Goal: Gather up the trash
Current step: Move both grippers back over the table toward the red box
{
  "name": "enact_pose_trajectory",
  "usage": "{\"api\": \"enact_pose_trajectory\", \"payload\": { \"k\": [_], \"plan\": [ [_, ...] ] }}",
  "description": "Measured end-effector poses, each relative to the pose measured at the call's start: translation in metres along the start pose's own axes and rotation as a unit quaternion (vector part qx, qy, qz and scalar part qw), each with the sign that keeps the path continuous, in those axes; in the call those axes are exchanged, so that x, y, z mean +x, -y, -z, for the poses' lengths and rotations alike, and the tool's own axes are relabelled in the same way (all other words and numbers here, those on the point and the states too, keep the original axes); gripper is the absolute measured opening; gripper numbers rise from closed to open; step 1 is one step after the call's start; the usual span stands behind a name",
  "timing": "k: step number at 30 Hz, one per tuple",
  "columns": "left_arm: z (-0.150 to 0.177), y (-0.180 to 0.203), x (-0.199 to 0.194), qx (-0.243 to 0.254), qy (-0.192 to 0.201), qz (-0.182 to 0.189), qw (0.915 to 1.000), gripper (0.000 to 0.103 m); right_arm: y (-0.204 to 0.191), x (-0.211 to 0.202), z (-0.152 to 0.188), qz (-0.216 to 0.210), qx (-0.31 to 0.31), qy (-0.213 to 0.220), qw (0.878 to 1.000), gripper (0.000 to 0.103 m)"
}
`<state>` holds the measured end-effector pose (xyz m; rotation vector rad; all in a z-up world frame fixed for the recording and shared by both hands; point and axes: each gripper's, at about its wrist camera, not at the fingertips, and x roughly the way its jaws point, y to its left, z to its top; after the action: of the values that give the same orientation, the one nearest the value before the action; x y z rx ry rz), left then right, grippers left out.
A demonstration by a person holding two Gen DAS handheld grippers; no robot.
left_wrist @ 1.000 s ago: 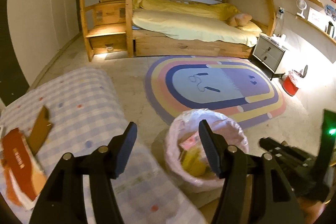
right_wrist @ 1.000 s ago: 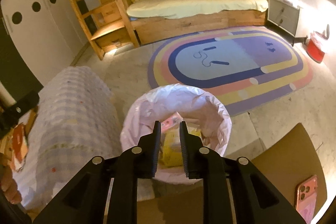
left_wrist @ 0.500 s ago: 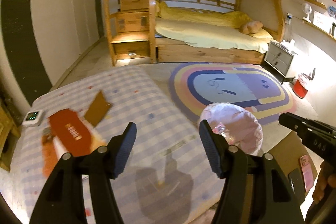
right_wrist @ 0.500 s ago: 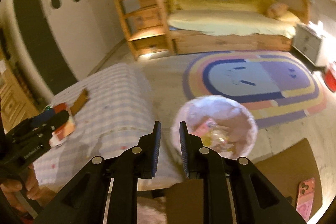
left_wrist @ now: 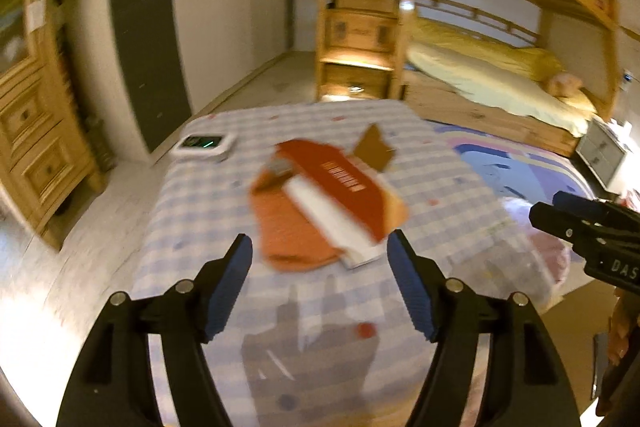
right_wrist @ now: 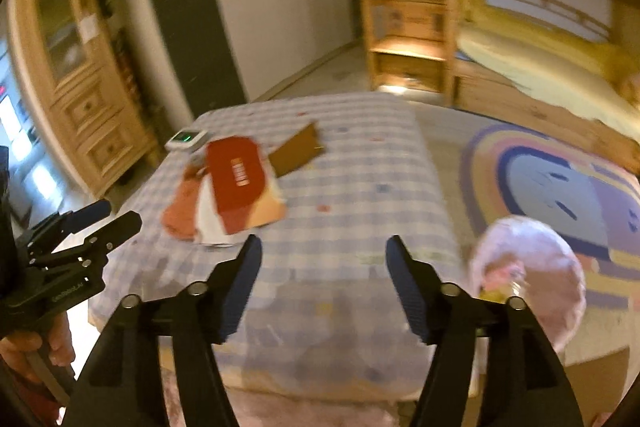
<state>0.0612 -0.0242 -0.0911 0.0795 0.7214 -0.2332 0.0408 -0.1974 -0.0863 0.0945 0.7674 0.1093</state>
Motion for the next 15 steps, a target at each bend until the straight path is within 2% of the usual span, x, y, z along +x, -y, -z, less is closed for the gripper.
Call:
{"api": "enact_pose_trajectory", "payload": {
  "k": [3,7,15],
  "plan": [
    [0.005,-0.022,0.007,-0.02,-0.01,-0.022,0.9995,0.073,-0.019,0.019,-0.004,-0.012,-0.024,-0.012,1.0,0.082],
    [0.009,-0.042,0.014,-0.034,-0.016,-0.045,0.9983,0.081,-0.034,0.044,-0.008,-0.022,-0.051,-0.03,0.998,0.086],
    [0.008,-0.062,0.03,-0.045,-0.028,-0.065,0.9965,0.084,-0.055,0.092,-0.014,-0.061,-0.098,-0.066,0.991,0.084]
  ]
}}
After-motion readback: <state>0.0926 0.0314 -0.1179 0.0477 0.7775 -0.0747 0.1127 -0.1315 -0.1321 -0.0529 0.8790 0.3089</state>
